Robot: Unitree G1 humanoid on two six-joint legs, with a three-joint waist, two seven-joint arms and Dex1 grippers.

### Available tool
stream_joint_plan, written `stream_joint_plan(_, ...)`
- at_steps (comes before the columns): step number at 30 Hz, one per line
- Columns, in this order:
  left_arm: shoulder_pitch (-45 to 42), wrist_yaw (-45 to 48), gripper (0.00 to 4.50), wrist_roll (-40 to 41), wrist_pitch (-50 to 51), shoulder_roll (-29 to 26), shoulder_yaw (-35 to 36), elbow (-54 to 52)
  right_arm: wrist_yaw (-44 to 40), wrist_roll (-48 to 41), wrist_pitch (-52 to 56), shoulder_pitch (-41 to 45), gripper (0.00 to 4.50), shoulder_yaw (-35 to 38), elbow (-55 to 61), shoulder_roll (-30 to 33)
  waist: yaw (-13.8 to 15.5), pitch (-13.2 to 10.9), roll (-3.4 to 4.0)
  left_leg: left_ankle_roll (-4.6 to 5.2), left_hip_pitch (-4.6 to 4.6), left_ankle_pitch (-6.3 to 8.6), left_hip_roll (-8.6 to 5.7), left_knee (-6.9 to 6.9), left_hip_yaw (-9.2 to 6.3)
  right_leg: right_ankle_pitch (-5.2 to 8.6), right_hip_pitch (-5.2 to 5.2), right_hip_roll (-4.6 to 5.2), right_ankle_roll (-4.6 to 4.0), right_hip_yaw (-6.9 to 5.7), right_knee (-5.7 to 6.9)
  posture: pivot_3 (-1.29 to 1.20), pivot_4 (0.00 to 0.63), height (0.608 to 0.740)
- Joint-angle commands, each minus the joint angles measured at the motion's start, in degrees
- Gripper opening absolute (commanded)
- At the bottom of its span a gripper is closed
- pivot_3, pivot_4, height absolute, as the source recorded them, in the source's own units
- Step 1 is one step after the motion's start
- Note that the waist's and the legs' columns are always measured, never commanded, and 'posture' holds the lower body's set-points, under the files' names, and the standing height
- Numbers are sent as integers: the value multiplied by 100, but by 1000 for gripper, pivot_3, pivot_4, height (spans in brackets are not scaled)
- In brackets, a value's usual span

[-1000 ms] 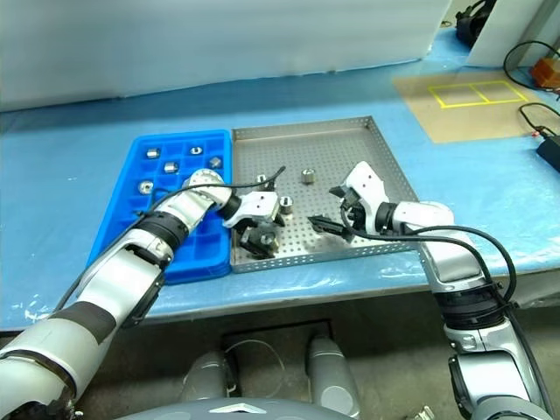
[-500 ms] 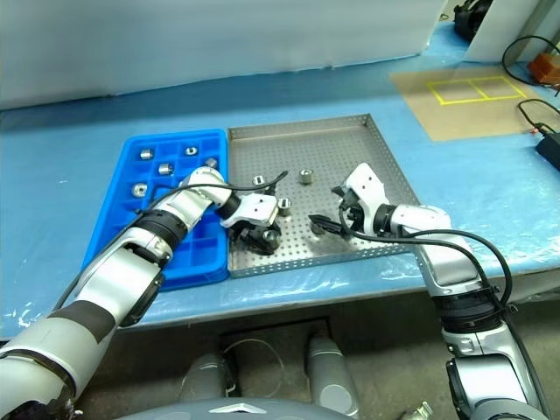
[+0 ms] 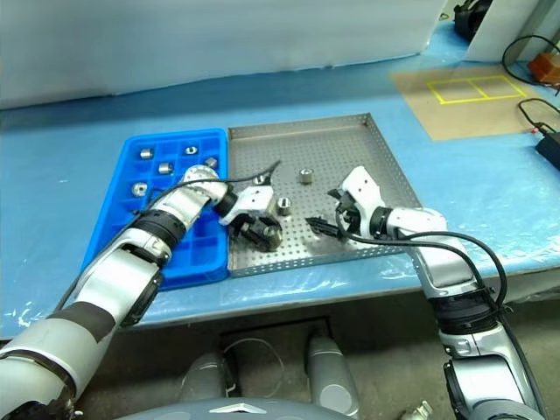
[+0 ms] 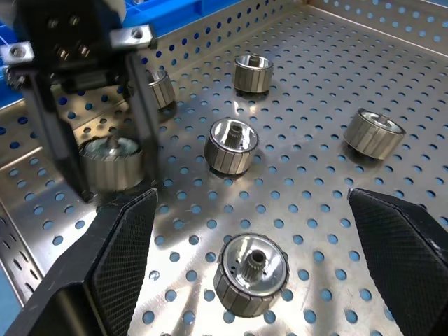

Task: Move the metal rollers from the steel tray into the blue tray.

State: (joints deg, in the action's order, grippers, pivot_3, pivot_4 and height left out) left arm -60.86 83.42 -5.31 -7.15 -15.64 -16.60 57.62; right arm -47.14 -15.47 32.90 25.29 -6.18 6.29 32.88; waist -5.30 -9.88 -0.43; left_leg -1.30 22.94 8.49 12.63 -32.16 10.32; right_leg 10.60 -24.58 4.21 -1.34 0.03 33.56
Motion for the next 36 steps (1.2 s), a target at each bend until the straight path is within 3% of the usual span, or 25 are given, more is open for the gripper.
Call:
stream_joint_plan(1, -620, -207, 1858, 710, 742, -234, 811, -298, -99, -69, -152, 220, 4500, -7, -55, -111, 22, -1, -2, 0, 13, 0, 0, -3, 0, -1, -12, 0, -1, 0, 5, -463, 150, 740)
stream_joint_plan(5, -902, -314, 1858, 1092, 1272, -822, 1382, -430, -277, -3, -315, 490, 4500, -176, -389, -276, 56, -3, -1, 1, 24, -1, 0, -2, 1, -1, -32, -1, -3, 2, 12, -398, 150, 740)
stream_joint_plan(11, -469, -119, 1858, 1290, 1757, -2406, 1841, -1007, -621, 129, -703, 1062, 4500, -517, -1097, -676, 104, -13, 13, -8, 21, -5, 11, 10, 3, -1, -48, -10, -4, 4, 21, -275, 150, 740)
stream_joint_plan(16, 1090, -12, 1858, 1621, 2461, -3599, 2260, -2412, -861, 259, -1042, 1432, 4500, -695, -1706, -981, 337, -22, 26, -18, 18, -8, 16, 28, 10, 6, -51, -8, -15, -3, 22, -199, 150, 740)
stream_joint_plan(19, 2218, -189, 1858, 1937, 2955, -3981, 2705, -3381, -991, 312, -1174, 1550, 4500, -753, -1919, -1111, 539, -26, 24, -24, 20, -11, 18, 39, 14, 11, -53, -4, -23, -12, 23, -163, 150, 740)
stream_joint_plan(22, 3323, -476, 1858, 2194, 3295, -4083, 3138, -4257, -1081, 359, -1266, 1622, 4500, -787, -2072, -1185, 724, -28, 21, -36, 19, -18, 18, 49, 13, 14, -50, 1, -26, -25, 27, -137, 150, 740)
stream_joint_plan(25, 3821, -898, 1858, 2357, 3453, -3918, 3329, -4630, -1162, 400, -1325, 1669, 4500, -793, -2168, -1224, 853, -29, 18, -53, 17, -29, 20, 52, 8, 14, -45, 3, -26, -36, 38, -123, 150, 740)
stream_joint_plan(29, 3918, -1709, 1858, 2239, 3382, -3458, 3147, -4673, -1204, 466, -1377, 1761, 4500, -789, -2296, -1275, 917, -31, 15, -76, -5, -44, 19, 45, 4, 15, -44, 7, -26, -35, 90, -119, 150, 740)
stream_joint_plan(36, 4013, -2056, 1858, 2193, 3349, -3282, 2910, -4576, -1227, 524, -1354, 1674, 4500, -752, -2199, -1219, 805, -33, 5, -105, -30, -62, 21, 53, -16, 34, -51, -3, 8, -32, 126, -131, 150, 740)
